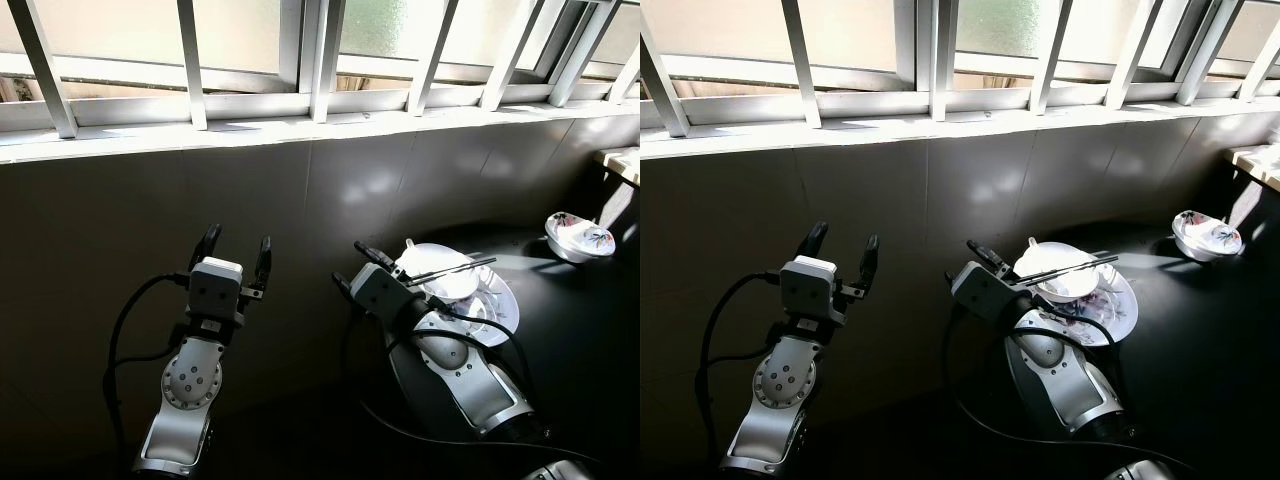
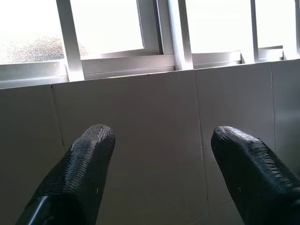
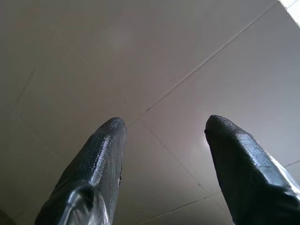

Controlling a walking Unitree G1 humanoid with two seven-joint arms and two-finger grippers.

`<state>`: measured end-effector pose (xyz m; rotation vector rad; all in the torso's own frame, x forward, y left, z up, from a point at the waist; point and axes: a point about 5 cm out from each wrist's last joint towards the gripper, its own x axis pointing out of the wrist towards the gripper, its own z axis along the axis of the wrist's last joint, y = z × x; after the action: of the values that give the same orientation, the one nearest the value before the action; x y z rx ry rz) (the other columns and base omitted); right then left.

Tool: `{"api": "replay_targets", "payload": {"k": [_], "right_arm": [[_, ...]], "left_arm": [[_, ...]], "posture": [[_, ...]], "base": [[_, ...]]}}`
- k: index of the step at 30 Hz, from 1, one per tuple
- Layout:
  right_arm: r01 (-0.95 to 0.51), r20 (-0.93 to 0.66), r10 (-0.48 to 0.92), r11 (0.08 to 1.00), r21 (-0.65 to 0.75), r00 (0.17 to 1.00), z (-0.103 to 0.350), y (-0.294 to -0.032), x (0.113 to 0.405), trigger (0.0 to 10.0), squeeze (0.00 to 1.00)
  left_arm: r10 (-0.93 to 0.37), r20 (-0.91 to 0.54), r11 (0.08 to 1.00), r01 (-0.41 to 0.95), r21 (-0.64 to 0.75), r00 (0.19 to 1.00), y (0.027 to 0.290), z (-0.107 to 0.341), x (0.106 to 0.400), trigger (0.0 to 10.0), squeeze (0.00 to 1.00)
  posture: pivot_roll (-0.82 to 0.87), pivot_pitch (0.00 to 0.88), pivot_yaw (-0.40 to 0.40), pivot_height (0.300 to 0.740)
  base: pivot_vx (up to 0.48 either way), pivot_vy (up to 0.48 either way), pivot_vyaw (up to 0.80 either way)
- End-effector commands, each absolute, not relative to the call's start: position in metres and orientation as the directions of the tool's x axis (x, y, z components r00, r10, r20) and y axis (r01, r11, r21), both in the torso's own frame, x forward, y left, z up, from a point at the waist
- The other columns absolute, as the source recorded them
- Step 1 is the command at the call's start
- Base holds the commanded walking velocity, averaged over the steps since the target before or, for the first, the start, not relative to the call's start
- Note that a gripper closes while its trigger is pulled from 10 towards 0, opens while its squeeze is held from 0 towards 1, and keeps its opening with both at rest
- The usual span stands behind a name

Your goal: Kitchen organization

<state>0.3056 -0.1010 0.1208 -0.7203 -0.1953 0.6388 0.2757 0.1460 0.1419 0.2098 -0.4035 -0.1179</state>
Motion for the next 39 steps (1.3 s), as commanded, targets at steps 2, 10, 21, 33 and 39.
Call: {"api": "replay_targets", "payload": {"k": [2, 10, 21, 33, 39], "right_arm": [[-0.47, -0.134, 0.573, 0.493, -0.733, 0.809, 0.108, -0.11, 0.306, 10.0, 0.0], [-0.491, -0.21, 0.548, 0.438, -0.753, 0.81, 0.088, -0.123, 0.306, 10.0, 0.0], [-0.403, -0.234, 0.438, 0.345, -0.848, 0.868, 0.084, -0.151, 0.329, 10.0, 0.0], [-0.374, -0.243, 0.381, 0.321, -0.87, 0.892, 0.08, -0.162, 0.342, 10.0, 0.0], [-0.332, -0.221, 0.355, 0.292, -0.897, 0.908, 0.08, -0.166, 0.345, 10.0, 0.0]], "left_arm": [[-0.165, 0.357, 0.97, 0.085, 0.228, 0.919, 0.143, 0.138, 0.275, 10.0, 0.0], [-0.169, 0.354, 0.97, 0.091, 0.227, 0.92, 0.141, 0.136, 0.275, 10.0, 0.0], [-0.165, 0.358, 0.97, 0.086, 0.226, 0.919, 0.141, 0.136, 0.277, 10.0, 0.0], [-0.163, 0.359, 0.969, 0.082, 0.232, 0.919, 0.141, 0.136, 0.278, 10.0, 0.0], [-0.163, 0.358, 0.969, 0.081, 0.235, 0.919, 0.142, 0.136, 0.278, 10.0, 0.0]], "posture": [[0.04, 0.0, -0.077, 0.74], [0.04, 0.0, -0.071, 0.74], [0.05, 0.0, -0.075, 0.74], [0.06, 0.0, -0.076, 0.74], [0.06, 0.0, -0.075, 0.74]], "base": [[0.0, 0.0, 0.0], [0.0, 0.0, 0.0], [0.0, 0.0, 0.0], [0.0, 0.0, 0.0], [0.0, 0.0, 0.0]]}}
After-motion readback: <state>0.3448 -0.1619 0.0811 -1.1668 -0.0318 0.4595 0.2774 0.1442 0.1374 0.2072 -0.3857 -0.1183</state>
